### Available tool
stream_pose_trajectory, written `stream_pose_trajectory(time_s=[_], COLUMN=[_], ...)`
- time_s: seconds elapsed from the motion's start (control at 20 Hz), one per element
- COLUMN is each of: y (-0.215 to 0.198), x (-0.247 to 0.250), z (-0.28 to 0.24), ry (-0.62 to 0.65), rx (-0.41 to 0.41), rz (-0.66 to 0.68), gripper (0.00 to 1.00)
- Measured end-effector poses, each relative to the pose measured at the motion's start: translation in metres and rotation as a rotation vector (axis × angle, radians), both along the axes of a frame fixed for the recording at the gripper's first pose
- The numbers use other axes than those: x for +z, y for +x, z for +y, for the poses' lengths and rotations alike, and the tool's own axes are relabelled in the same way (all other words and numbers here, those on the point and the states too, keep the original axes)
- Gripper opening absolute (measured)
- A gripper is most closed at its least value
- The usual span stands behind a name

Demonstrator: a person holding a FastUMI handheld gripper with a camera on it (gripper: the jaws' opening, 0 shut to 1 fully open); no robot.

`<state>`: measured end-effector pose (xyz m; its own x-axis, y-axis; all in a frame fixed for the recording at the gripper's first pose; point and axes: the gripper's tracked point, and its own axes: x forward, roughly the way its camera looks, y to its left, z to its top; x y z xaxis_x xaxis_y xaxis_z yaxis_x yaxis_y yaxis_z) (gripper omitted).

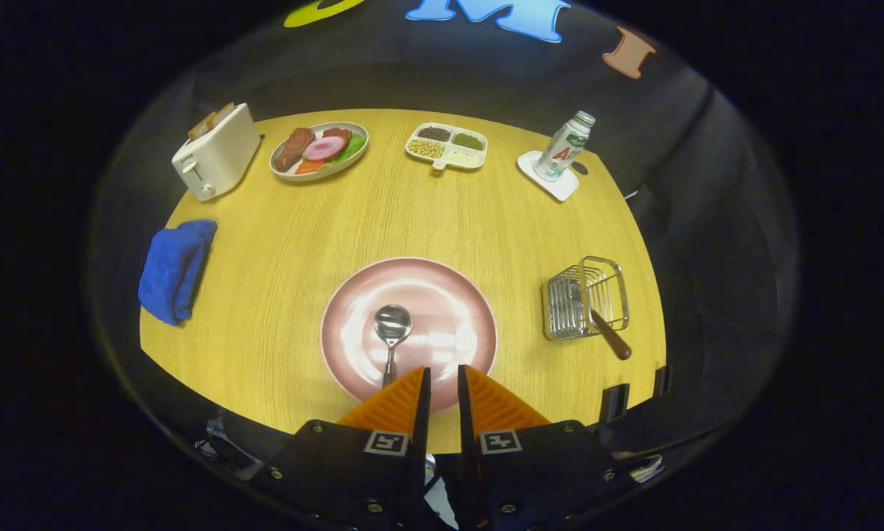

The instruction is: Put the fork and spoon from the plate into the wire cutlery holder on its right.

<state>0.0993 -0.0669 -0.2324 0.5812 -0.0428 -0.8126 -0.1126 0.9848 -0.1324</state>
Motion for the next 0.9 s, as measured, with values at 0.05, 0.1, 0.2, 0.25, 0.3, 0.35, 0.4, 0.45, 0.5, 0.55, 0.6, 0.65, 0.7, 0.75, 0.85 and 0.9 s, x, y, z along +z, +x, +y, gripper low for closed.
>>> stream_pose_trajectory(time_s=[0.05, 0.1, 0.2, 0.25, 0.3, 0.35, 0.4, 0.45, 0.5, 0.55, 0.6, 0.65, 0.7, 0.75, 0.85, 0.9], y=[0.000, 0.001, 0.001, 0.002, 0.002, 0.004, 0.006, 0.008, 0.009, 0.009, 0.011, 0.010, 0.011, 0.011, 0.010, 0.008], x=[-0.006, -0.013, -0.025, -0.033, -0.040, -0.047, -0.053, -0.058, -0.065, -0.072, -0.077, -0.081, -0.083, -0.087, -0.094, -0.097], z=[0.007, 0.013, 0.019, 0.020, 0.021, 0.022, 0.022, 0.023, 0.023, 0.024, 0.024, 0.023, 0.025, 0.027, 0.028, 0.027], ry=[0.006, 0.016, 0.018, 0.011, 0.006, 0.008, 0.013, 0.020, 0.027, 0.034, 0.039, 0.043, 0.059, 0.070, 0.073, 0.067], rx=[0.000, 0.000, -0.005, -0.010, -0.014, -0.022, -0.030, -0.037, -0.044, -0.046, -0.050, -0.053, -0.057, -0.063, -0.063, -0.058], rz=[0.011, 0.022, 0.050, 0.065, 0.077, 0.089, 0.098, 0.109, 0.125, 0.139, 0.149, 0.160, 0.164, 0.170, 0.188, 0.199], gripper=[0.21, 0.21, 0.21, 0.21, 0.21, 0.21, 0.21, 0.21, 0.21, 0.21, 0.21, 0.21, 0.21, 0.21, 0.21, 0.21])
